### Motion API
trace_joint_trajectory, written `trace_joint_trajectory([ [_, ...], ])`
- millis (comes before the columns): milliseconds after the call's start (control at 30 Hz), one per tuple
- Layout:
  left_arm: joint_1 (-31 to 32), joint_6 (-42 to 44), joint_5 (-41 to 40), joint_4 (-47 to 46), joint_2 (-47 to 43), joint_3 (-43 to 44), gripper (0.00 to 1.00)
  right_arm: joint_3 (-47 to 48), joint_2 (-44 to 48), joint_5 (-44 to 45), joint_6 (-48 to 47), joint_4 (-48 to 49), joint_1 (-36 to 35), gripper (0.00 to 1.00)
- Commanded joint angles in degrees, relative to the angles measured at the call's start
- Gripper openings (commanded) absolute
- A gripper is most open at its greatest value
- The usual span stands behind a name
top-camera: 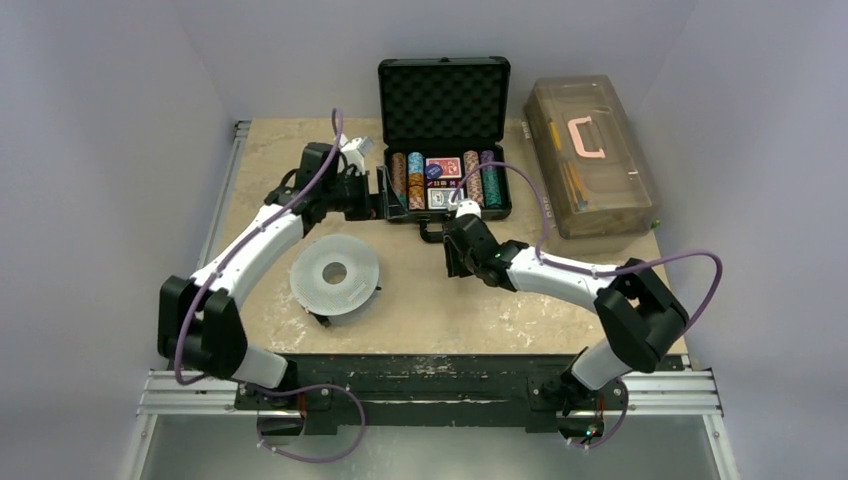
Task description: Pack up texas hold em set
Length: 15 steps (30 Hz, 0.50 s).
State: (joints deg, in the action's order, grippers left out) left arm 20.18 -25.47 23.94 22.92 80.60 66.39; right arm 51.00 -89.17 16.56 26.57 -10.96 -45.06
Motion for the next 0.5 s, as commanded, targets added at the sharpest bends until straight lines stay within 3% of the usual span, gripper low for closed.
trace_joint_trajectory([
  [0, -3.72, -9.76, 20.47, -6.29, 8.27, 2.03, 0.83, -1.08, 4.05, -2.0, -5.14, 7.3, -0.12, 0.15],
  [167, -3.5, -14.48, 34.36, -9.77, 19.56, 4.23, 0.72, -0.86, 6.56, -6.95, -8.63, 10.58, -0.12, 0.14],
  [300, -2.52, -14.01, 35.33, -9.34, 22.8, 5.15, 0.62, -0.39, 7.66, -10.03, -9.91, 12.78, -0.12, 0.14],
  [467, -0.99, -12.49, 35.21, -6.61, 24.61, 6.88, 0.63, 1.13, 7.0, -12.75, -10.13, 13.15, -0.16, 0.13],
])
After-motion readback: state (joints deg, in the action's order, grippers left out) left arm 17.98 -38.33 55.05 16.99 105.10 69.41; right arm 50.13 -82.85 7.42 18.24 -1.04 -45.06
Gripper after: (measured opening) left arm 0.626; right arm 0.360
